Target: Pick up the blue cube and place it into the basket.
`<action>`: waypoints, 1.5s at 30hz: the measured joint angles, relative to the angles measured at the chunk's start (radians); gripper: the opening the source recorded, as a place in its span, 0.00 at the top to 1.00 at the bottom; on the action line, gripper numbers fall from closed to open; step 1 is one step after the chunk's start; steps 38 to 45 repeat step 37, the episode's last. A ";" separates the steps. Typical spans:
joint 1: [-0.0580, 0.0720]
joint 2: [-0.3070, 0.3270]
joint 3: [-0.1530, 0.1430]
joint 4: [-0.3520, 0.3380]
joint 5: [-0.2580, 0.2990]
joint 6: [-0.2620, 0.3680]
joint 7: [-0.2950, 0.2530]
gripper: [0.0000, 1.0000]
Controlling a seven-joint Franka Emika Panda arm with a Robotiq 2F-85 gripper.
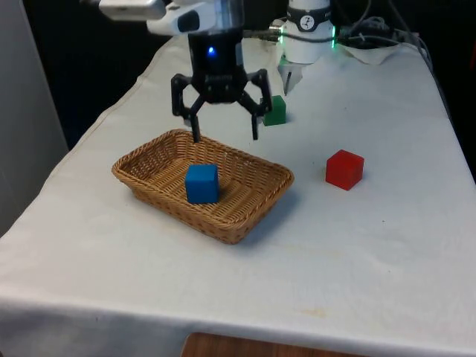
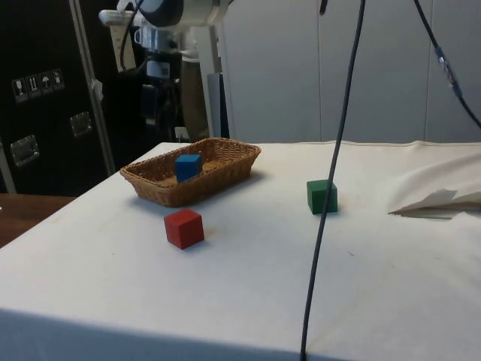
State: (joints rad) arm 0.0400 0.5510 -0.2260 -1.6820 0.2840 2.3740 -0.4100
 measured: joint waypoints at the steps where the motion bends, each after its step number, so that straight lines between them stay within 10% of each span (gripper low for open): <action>1: 0.002 -0.008 0.002 -0.002 -0.003 -0.004 0.005 0.00; 18: 0.029 -0.094 0.041 -0.002 -0.076 -0.060 0.044 0.00; 45: 0.032 -0.147 0.085 -0.003 -0.129 -0.098 0.045 0.00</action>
